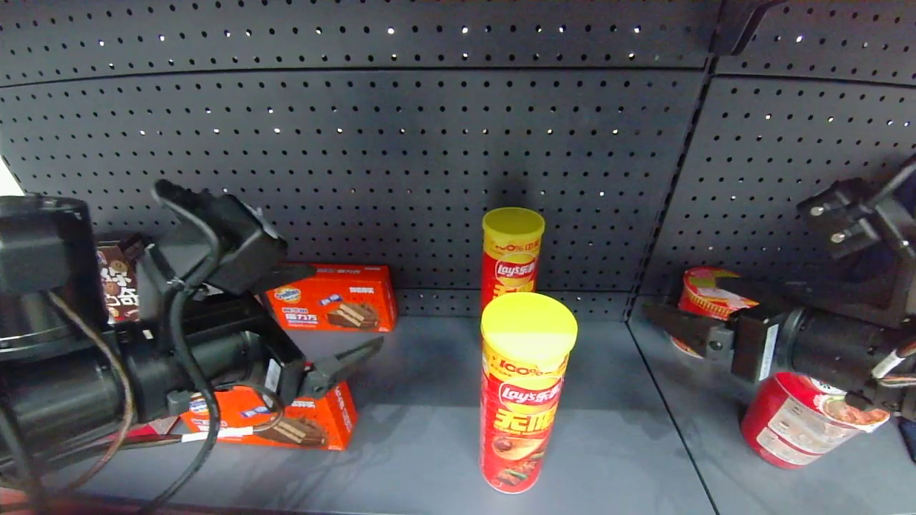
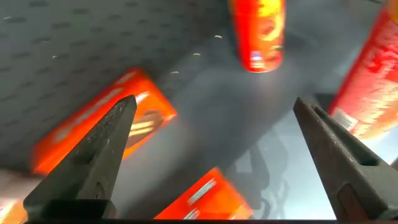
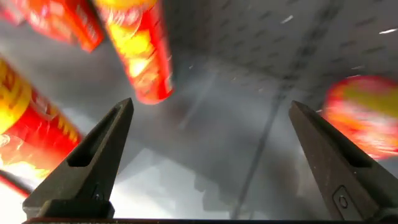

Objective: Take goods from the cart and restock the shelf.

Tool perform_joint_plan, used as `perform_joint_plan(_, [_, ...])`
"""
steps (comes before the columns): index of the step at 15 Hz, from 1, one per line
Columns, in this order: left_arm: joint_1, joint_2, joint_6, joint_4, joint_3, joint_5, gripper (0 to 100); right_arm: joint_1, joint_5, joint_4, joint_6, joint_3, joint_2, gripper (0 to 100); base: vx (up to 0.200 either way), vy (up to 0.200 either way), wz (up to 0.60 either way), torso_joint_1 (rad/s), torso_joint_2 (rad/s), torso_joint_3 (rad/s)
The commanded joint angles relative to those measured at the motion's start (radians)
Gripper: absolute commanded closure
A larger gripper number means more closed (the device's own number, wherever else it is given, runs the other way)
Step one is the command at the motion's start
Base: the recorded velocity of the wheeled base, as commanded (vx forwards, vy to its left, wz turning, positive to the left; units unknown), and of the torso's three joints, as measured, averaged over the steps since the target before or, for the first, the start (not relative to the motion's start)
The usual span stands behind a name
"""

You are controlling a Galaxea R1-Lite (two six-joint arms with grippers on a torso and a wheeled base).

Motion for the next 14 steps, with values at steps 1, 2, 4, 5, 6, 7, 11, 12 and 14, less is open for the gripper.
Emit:
perform_joint_plan(1, [0.115,-0.136,0.000,0.000,0.050,-0.001,0,-0.084,-0.009,0.003,0.000,0.009,-0.105,0,0.000,0.000,0.00,0.000,0.00,0.000])
perform_joint_plan(2, [0.184,-0.195,-0.002,0.000,0.087,-0.003,0,-0.127,-0.015,0.003,-0.001,0.029,-0.142,0,0.000,0.000,0.00,0.000,0.00,0.000])
perform_joint_plan(4, [0.308,-0.369,-0.025,0.011,0.205,-0.003,0,-0.233,-0.009,0.003,-0.024,0.110,-0.246,0,0.000,0.000,0.00,0.000,0.00,0.000])
perform_joint_plan(5, [0.325,-0.442,-0.049,0.012,0.254,0.005,0,-0.275,-0.006,0.001,-0.047,0.158,-0.292,0,0.000,0.000,0.00,0.000,0.00,0.000])
perform_joint_plan(6, [0.330,-0.502,-0.063,0.014,0.300,0.036,0,-0.310,-0.001,0.001,-0.055,0.201,-0.329,0,0.000,0.000,0.00,0.000,0.00,0.000])
perform_joint_plan(7, [0.330,-0.502,-0.063,0.014,0.300,0.036,0,-0.310,-0.001,0.001,-0.055,0.201,-0.329,0,0.000,0.000,0.00,0.000,0.00,0.000])
perform_joint_plan(11, [0.330,-0.685,-0.097,0.017,0.438,0.224,0,-0.528,0.014,0.003,-0.055,0.282,-0.481,0,0.000,0.000,0.00,0.000,0.00,0.000])
perform_joint_plan(12, [0.331,-0.706,-0.098,0.017,0.451,0.244,0,-0.558,0.016,0.003,-0.055,0.297,-0.508,0,0.000,0.000,0.00,0.000,0.00,0.000])
perform_joint_plan(14, [0.331,-0.771,-0.115,0.023,0.510,0.278,0,-0.574,0.011,0.011,-0.057,0.383,-0.623,0,0.000,0.000,0.00,0.000,0.00,0.000])
